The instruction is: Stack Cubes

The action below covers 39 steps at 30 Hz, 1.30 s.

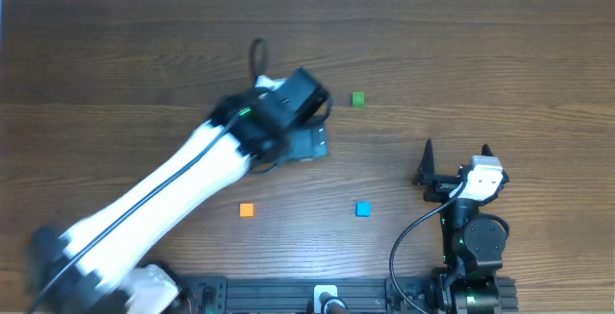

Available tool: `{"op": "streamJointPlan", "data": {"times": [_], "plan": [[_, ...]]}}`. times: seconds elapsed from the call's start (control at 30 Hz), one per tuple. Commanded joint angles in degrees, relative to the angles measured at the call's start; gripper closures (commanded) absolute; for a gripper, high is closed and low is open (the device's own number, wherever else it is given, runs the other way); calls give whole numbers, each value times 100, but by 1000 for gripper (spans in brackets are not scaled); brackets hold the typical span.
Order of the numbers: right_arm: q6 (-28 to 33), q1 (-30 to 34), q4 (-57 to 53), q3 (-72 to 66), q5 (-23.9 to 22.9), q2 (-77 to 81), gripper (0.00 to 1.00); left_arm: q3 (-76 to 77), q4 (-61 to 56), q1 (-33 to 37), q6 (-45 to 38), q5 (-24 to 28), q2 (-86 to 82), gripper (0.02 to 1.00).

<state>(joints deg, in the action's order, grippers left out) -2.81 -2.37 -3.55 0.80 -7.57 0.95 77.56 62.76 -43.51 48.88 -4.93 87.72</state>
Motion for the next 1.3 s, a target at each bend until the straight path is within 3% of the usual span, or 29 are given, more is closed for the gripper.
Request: {"op": "streamJointPlan", "data": {"times": [0.03, 0.17, 0.53, 0.97, 1.3], "plan": [[11, 31, 9, -50, 46, -24, 7, -238, 638, -221, 232, -227, -763, 20], [11, 31, 9, -50, 46, -24, 7, -1239, 575, -251, 743, -144, -1362, 20], [11, 31, 9, -50, 46, -24, 9, -3563, -1036, -251, 726, 81, -1722, 20], [11, 31, 9, -50, 46, -24, 7, -4435, -1961, -249, 511, -15, -1705, 97], [11, 31, 9, -50, 46, -24, 9, -4586, -2173, -234, 407, -177, -1502, 233]]}}
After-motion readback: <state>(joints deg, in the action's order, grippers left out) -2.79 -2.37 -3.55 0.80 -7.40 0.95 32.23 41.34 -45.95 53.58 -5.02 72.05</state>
